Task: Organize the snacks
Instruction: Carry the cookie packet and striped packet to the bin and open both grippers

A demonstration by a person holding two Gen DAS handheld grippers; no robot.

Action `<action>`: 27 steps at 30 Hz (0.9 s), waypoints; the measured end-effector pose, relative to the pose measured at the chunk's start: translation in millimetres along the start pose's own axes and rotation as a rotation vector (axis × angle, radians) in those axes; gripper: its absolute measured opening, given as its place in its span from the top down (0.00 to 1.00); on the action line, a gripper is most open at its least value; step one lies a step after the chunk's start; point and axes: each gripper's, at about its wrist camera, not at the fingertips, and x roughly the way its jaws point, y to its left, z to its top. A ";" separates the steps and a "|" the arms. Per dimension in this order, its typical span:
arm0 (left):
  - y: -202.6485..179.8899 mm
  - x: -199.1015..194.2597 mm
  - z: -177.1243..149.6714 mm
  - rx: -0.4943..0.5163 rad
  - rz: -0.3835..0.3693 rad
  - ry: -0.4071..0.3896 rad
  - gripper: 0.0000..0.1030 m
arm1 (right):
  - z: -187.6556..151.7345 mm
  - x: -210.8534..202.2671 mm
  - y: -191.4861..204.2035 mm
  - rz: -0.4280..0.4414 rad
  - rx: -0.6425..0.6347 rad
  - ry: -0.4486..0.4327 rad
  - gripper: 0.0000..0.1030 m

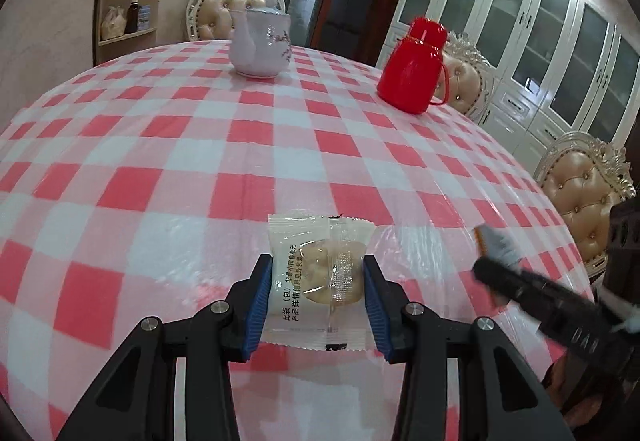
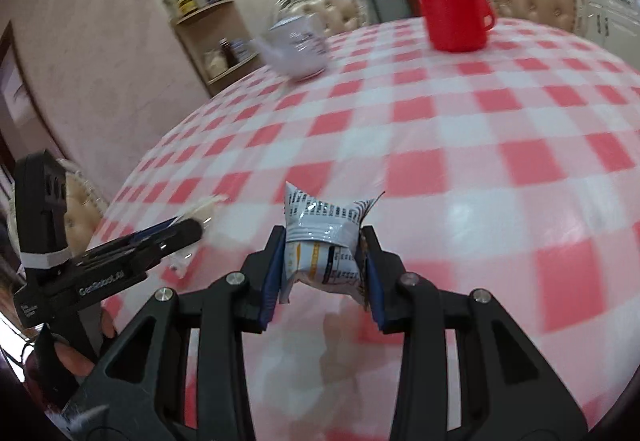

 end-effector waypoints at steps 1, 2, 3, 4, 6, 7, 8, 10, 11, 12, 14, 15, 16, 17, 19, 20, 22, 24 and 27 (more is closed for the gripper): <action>2.9 -2.7 -0.4 -0.004 -0.001 -0.004 0.57 | -3.6 2.4 7.4 0.000 -0.001 0.011 0.61; 5.9 -5.3 -0.8 -0.008 -0.002 -0.008 0.57 | -6.4 4.1 13.2 0.003 -0.001 0.020 0.61; 8.9 -8.2 -1.2 -0.012 0.000 -0.012 0.57 | -9.2 5.4 19.0 0.011 0.000 0.028 0.61; 12.1 -12.1 -1.7 -0.014 0.004 -0.019 0.57 | -11.6 6.5 24.5 0.017 0.002 0.033 0.61; 16.1 -17.6 -2.2 -0.019 0.005 -0.029 0.57 | -16.5 7.9 32.5 0.026 0.011 0.040 0.61; 18.1 -20.7 -2.7 -0.020 0.004 -0.034 0.57 | -19.1 8.9 36.0 0.031 0.016 0.044 0.61; 19.6 -24.2 -3.4 -0.017 0.005 -0.039 0.57 | -21.6 9.9 39.9 0.034 0.024 0.049 0.61; 21.4 -29.7 -5.2 -0.011 0.009 -0.048 0.57 | -25.4 11.3 45.4 0.040 0.035 0.058 0.61; 22.9 -33.0 -6.6 -0.008 0.011 -0.053 0.57 | -27.2 12.6 48.7 0.044 0.037 0.063 0.61; 24.4 -35.0 -8.1 -0.007 0.012 -0.056 0.57 | -28.7 13.1 51.5 0.046 0.037 0.067 0.61; 30.2 -40.0 -13.4 -0.014 0.018 -0.061 0.57 | -32.7 15.9 59.9 0.056 0.031 0.079 0.61; 35.1 -41.9 -16.5 -0.027 0.020 -0.057 0.57 | -34.5 15.3 63.9 0.060 0.028 0.081 0.61; 41.3 -44.5 -19.3 -0.049 0.020 -0.055 0.57 | -36.4 15.3 68.2 0.066 0.024 0.085 0.61; 46.0 -48.0 -21.3 -0.066 0.024 -0.060 0.57 | -38.1 16.1 72.9 0.076 0.019 0.089 0.61; 53.3 -56.9 -25.4 -0.080 0.043 -0.081 0.57 | -41.7 18.0 82.6 0.090 0.005 0.095 0.61; 56.4 -60.4 -27.3 -0.085 0.049 -0.088 0.57 | -44.1 18.9 89.1 0.097 -0.005 0.099 0.61; 63.6 -67.9 -33.1 -0.102 0.056 -0.095 0.57 | -46.7 19.9 96.4 0.105 -0.014 0.100 0.61; 68.1 -74.3 -39.2 -0.110 0.061 -0.100 0.57 | -49.9 20.1 103.7 0.116 -0.014 0.099 0.61; 74.1 -87.3 -50.2 -0.115 0.072 -0.112 0.57 | -55.5 17.2 113.0 0.138 -0.003 0.095 0.61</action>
